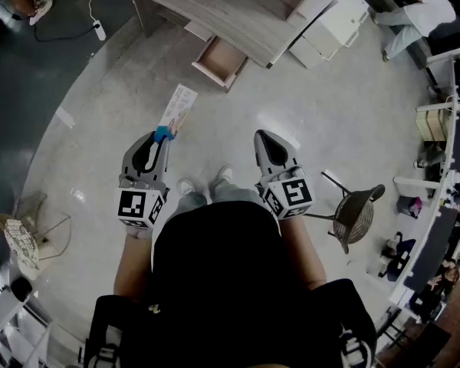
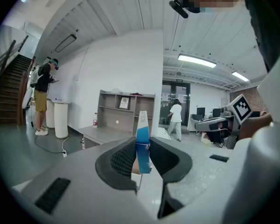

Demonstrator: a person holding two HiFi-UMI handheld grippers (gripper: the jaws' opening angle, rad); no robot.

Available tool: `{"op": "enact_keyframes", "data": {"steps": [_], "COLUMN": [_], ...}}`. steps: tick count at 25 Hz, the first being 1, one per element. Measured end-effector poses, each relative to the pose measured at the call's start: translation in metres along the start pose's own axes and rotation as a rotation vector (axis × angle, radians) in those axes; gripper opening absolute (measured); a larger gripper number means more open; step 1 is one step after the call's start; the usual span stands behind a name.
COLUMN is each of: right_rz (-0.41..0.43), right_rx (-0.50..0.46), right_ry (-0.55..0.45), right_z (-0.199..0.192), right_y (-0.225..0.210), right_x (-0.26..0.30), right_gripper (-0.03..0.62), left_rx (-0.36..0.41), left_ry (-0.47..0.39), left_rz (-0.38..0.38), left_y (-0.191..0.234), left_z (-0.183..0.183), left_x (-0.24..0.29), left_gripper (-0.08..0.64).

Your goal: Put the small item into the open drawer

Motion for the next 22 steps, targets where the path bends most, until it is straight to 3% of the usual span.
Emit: {"op": "enact_keyframes", "data": {"steps": [8, 22], "right_rz": [0.018, 0.037], "right_rx": [0.016, 0.074], "right_ry": [0.005, -0.027], "right_z": [-0.005, -0.015], "right_y": [-0.016, -0.109], "right_x": [0.001, 0.005], "right_gripper": [0.012, 0.012], "left_rx": [0.005, 0.045], "left_ry": [0.013, 0.063], "left_rz": [0.008, 0.019], "left_y": [-0.013, -0.064], "left_z": [-0.001, 0.002], "left_x": [0.013, 0.093], "left_gripper": [0.089, 0.089]}}
Point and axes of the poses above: the fingertips, and each gripper's own axes: x forward along the fingers, y to its left, z out of its top, the point moved 4 cm from there along -x, backward along the fingers, and after that the axes turned 5 degrees about -x, right-handed, at the moved point
